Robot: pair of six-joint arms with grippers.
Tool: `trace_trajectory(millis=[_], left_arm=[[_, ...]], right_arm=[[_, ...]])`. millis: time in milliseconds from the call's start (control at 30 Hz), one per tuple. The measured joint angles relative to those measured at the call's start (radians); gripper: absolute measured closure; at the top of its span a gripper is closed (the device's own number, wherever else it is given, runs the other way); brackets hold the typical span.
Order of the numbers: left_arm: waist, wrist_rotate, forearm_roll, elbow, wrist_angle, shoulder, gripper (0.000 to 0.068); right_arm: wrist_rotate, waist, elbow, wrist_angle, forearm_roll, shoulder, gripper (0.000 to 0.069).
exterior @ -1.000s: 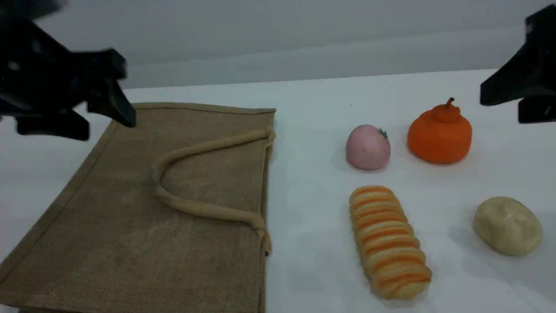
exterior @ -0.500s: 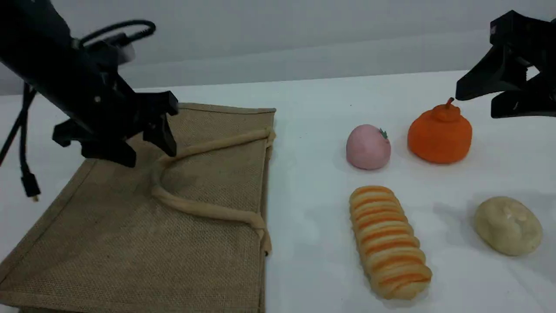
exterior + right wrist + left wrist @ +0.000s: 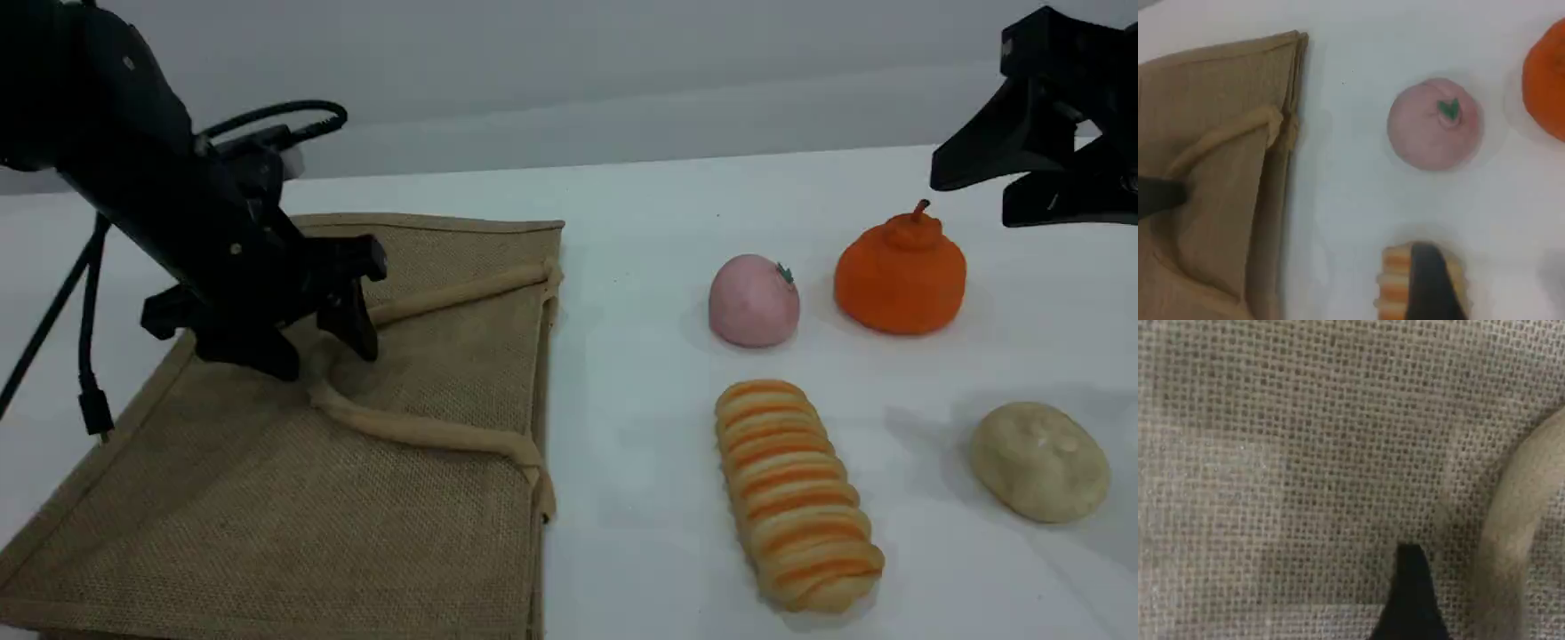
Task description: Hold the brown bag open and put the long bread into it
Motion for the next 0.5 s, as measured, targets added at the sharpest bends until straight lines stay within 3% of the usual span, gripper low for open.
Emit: trace_trajectory(millis=[367,500], left_arm=[[-0.018,-0.004,0.000,-0.019,-0.001,0.035,0.0244],[-0.018,-0.004,-0.021,-0.019,0.008,0.035,0.0346]], right_arm=[[0.000,0.000,0.000,-0.002,0.000,0.001,0.0319],[0.000,0.000,0.000,-0.003,0.000,0.001,0.0319]])
